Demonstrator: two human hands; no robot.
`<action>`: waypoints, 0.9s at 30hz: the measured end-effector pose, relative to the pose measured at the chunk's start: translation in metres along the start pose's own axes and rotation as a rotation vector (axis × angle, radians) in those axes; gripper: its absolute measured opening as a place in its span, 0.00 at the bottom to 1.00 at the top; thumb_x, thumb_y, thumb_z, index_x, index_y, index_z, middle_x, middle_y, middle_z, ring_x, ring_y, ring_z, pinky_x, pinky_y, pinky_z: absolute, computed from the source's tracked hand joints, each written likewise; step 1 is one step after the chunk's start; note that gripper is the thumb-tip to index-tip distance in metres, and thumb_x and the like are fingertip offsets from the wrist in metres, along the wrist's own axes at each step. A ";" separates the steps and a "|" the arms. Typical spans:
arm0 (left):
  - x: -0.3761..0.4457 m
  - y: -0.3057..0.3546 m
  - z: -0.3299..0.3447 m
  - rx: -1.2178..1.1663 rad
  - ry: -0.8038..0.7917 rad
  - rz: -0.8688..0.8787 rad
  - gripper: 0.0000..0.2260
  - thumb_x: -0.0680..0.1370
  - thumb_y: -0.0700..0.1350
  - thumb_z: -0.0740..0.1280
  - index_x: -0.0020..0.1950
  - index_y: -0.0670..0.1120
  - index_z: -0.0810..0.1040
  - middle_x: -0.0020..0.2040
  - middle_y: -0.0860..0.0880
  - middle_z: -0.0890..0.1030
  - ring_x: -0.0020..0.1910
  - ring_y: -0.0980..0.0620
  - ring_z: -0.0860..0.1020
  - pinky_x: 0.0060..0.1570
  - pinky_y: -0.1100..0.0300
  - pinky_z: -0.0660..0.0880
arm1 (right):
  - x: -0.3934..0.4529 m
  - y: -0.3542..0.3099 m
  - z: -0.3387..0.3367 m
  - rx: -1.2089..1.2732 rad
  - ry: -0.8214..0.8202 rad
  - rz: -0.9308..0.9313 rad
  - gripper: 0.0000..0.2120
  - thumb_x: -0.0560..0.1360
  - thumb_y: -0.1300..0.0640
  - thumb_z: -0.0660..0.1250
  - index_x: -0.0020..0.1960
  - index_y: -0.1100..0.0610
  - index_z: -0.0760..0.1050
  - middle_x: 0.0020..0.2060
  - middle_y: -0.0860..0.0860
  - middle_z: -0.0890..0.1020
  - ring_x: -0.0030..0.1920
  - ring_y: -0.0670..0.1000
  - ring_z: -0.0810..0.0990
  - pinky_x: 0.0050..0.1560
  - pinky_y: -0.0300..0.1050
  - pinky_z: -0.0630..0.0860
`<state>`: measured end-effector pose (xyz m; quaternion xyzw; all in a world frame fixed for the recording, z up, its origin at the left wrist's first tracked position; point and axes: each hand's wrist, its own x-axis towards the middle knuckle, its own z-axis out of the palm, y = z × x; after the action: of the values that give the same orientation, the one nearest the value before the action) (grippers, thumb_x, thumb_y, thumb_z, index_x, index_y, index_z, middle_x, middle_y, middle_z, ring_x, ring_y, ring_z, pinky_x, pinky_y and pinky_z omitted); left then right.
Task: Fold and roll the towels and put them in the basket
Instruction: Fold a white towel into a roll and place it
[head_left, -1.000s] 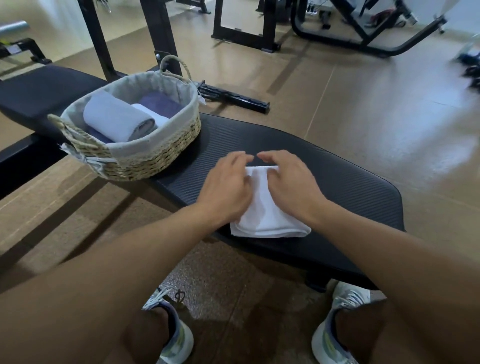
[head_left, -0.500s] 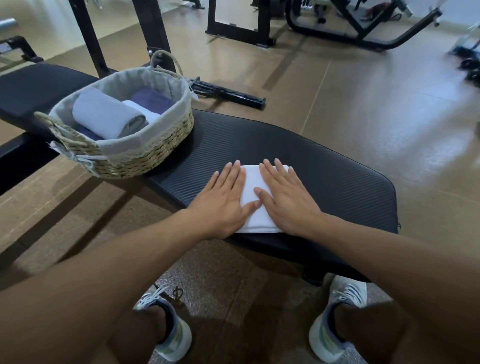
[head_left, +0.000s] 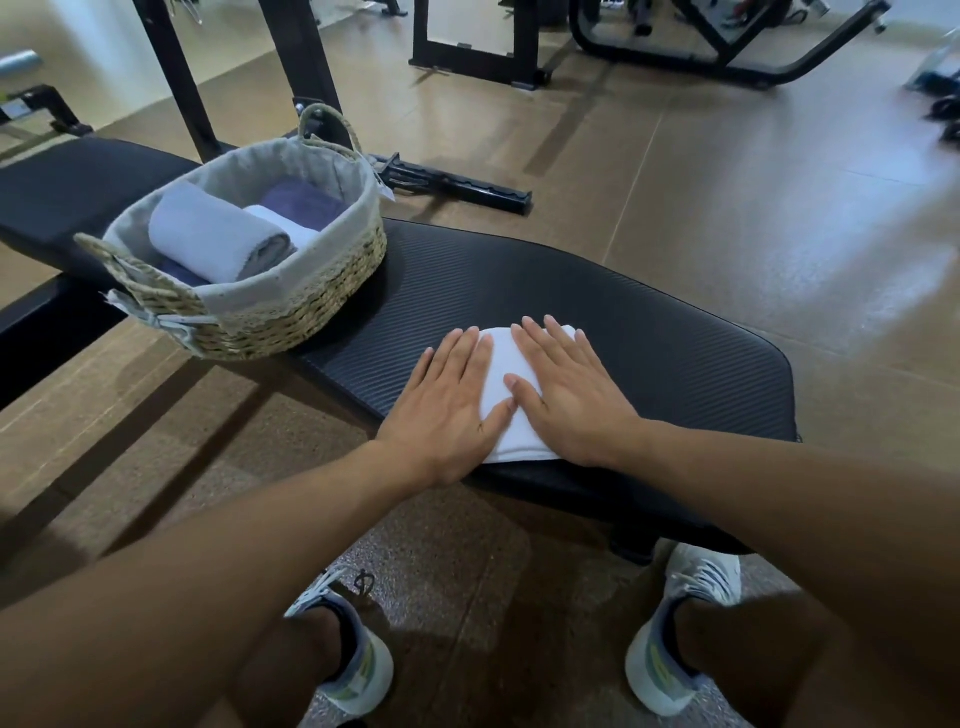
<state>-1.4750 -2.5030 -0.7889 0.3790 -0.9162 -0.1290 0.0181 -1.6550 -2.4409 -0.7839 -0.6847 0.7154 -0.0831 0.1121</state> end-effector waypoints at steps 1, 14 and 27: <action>0.000 0.001 -0.001 -0.002 -0.003 -0.001 0.36 0.81 0.64 0.42 0.83 0.46 0.40 0.84 0.48 0.42 0.82 0.52 0.39 0.81 0.50 0.42 | 0.000 0.000 0.000 0.002 -0.006 -0.001 0.31 0.85 0.41 0.43 0.83 0.53 0.44 0.83 0.47 0.46 0.81 0.47 0.38 0.80 0.51 0.36; 0.015 -0.009 -0.052 -0.038 -0.228 -0.002 0.61 0.62 0.76 0.71 0.83 0.46 0.50 0.79 0.50 0.59 0.77 0.48 0.58 0.77 0.50 0.59 | 0.004 0.009 -0.025 0.021 -0.274 -0.054 0.39 0.81 0.31 0.47 0.83 0.50 0.37 0.82 0.45 0.38 0.80 0.46 0.33 0.80 0.54 0.37; 0.026 -0.004 -0.050 -0.309 -0.008 -0.241 0.19 0.77 0.64 0.66 0.52 0.50 0.80 0.50 0.52 0.83 0.52 0.49 0.80 0.53 0.50 0.76 | 0.013 0.015 -0.053 0.277 -0.052 0.061 0.46 0.72 0.39 0.74 0.82 0.44 0.53 0.81 0.46 0.54 0.81 0.51 0.50 0.78 0.51 0.52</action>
<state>-1.4839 -2.5355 -0.7430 0.4779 -0.8336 -0.2709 0.0567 -1.6848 -2.4550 -0.7379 -0.6426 0.7142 -0.1598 0.2268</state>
